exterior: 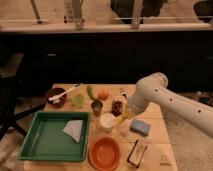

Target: Place banana in red bowl

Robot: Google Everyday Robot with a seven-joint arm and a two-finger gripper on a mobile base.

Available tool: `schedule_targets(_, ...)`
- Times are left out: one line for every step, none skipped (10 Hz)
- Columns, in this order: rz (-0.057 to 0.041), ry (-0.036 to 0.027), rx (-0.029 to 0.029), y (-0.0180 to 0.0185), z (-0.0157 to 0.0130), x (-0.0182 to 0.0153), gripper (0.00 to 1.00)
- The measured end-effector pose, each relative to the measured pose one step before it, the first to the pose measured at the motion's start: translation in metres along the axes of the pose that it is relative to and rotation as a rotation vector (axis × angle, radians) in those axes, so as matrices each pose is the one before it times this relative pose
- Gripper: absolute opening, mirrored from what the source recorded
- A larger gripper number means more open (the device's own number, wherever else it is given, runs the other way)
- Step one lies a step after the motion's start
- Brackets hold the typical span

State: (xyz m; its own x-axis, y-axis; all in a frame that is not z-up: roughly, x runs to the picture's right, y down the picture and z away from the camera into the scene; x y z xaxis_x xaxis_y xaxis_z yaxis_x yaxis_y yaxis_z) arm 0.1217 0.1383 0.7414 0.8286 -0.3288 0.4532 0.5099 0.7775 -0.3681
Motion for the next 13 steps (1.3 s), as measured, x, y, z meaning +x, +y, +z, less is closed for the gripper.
schedule_targets(-0.05088,0.00349,-0.00947,0.00771,0.00114,-0.01371,0.00)
schedule_targets(-0.02768,0.00068,-0.00659,0.00394,0.00198,-0.00777,0.00)
schedule_targets(-0.03216,-0.00272,-0.00877,0.00519,0.00361,-0.01054,0.00)
schedule_targets(-0.02981,-0.00986,-0.01650,0.00659,0.00633,-0.00975,0.00)
schedule_targets(-0.01181,-0.00689,-0.01205,0.00408,0.00629,-0.00384,0.00)
schedule_targets(-0.01658,-0.00950,-0.01122,0.00049,0.00576,-0.00503,0.00)
schedule_targets(-0.02602,-0.00968,-0.01310,0.00214,0.00612,-0.00915,0.00)
schedule_targets(-0.01245,-0.00523,-0.00395,0.00284,0.00194,-0.00546,0.00)
schedule_targets(-0.01897,-0.00649,-0.00248,0.00310,0.00153,-0.00832,0.00)
schedule_targets(-0.02083,-0.00574,-0.00147,0.00325,0.00152,-0.00937,0.00)
schedule_targets(-0.02161,-0.00454,-0.00099,0.00507,0.00155,-0.01132,0.00)
schedule_targets(-0.01634,-0.00155,0.00102,0.00426,0.00089,-0.00932,0.00)
schedule_targets(-0.01504,0.00186,0.00087,0.00266,0.00235,-0.00805,0.00)
